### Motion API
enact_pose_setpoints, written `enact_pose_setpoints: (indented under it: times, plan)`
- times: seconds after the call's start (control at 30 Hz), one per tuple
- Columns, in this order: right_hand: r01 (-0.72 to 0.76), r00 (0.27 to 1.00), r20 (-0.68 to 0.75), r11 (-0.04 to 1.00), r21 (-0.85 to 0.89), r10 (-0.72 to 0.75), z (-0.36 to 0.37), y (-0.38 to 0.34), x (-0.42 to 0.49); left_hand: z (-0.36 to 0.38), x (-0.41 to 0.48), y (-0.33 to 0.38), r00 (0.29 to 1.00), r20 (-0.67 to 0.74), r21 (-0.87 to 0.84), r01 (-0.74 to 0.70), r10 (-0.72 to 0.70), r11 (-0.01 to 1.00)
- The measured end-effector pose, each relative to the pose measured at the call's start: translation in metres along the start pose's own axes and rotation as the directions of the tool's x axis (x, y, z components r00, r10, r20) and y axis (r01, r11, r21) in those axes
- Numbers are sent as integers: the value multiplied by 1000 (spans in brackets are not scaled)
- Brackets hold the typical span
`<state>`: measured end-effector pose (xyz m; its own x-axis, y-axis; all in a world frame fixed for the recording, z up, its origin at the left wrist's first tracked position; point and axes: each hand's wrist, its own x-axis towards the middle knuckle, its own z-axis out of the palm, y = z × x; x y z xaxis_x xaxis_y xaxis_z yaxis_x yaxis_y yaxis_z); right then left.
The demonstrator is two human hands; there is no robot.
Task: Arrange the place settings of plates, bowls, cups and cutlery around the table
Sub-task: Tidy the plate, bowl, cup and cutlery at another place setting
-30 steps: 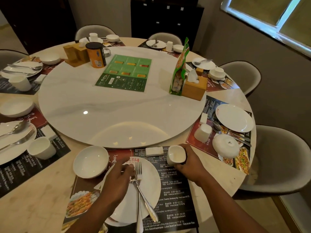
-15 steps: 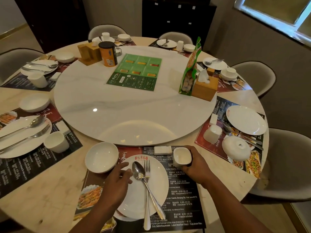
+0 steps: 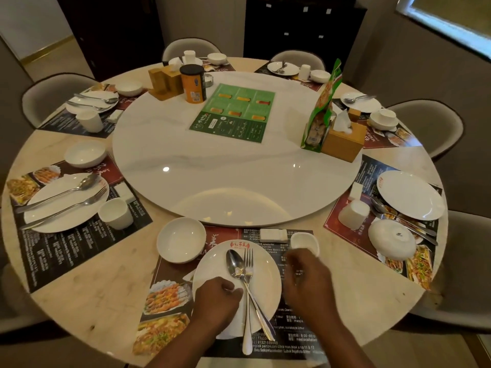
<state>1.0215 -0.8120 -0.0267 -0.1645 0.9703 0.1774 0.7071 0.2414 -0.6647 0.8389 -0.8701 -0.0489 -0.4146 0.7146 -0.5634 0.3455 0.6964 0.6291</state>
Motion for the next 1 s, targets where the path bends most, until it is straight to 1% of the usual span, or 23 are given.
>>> enact_pose_setpoints:
  times: [0.03,0.07,0.1,0.17,0.3,0.43,0.5,0.57,0.67,0.73,0.8,0.83,0.93,1.0]
  plan:
    - [-58,990,126,998,-17,59,10,-8,-10,1,-1,3,1000,-12,-41,25,-25,999]
    - [-105,963,244,993,-52,115,21,-12,-19,1,-3,6,999,-17,-78,42,-43,996]
    - [-117,936,322,989,-96,142,33,-13,-27,1,-4,8,999,-16,-98,45,-47,994]
    - [-106,911,381,981,-164,161,50,-15,-38,2,-6,11,999,-9,-96,38,-39,995]
    - [-128,907,368,966,-225,206,61,-16,-42,6,-6,9,999,-15,-101,36,-37,994]
    - [-218,886,369,954,-204,281,60,-15,-36,8,-5,7,1000,-9,-111,12,-13,994]
    - [-285,873,363,945,-163,326,57,-15,-32,8,-4,8,1000,4,-142,10,-10,990]
    - [-345,849,391,934,-98,355,55,-18,-30,7,-3,10,1000,16,-191,17,-14,981]
    - [-428,814,444,903,23,374,59,-24,-31,1,-3,11,995,71,-293,88,-70,952]
    - [-459,805,447,887,54,390,65,-27,-34,-5,-2,9,990,95,-312,131,-107,941]
    - [-452,809,442,891,47,387,69,-29,-36,-12,1,5,990,92,-300,128,-106,945]
    - [-423,826,421,906,26,374,70,-30,-37,-16,2,3,993,80,-282,110,-91,953]
    - [-288,897,322,953,-93,302,75,-28,-42,-23,11,-7,1000,7,-137,-11,12,991]
    - [-243,915,292,957,-155,280,77,-29,-45,-26,15,-12,997,-23,-38,-75,74,996]
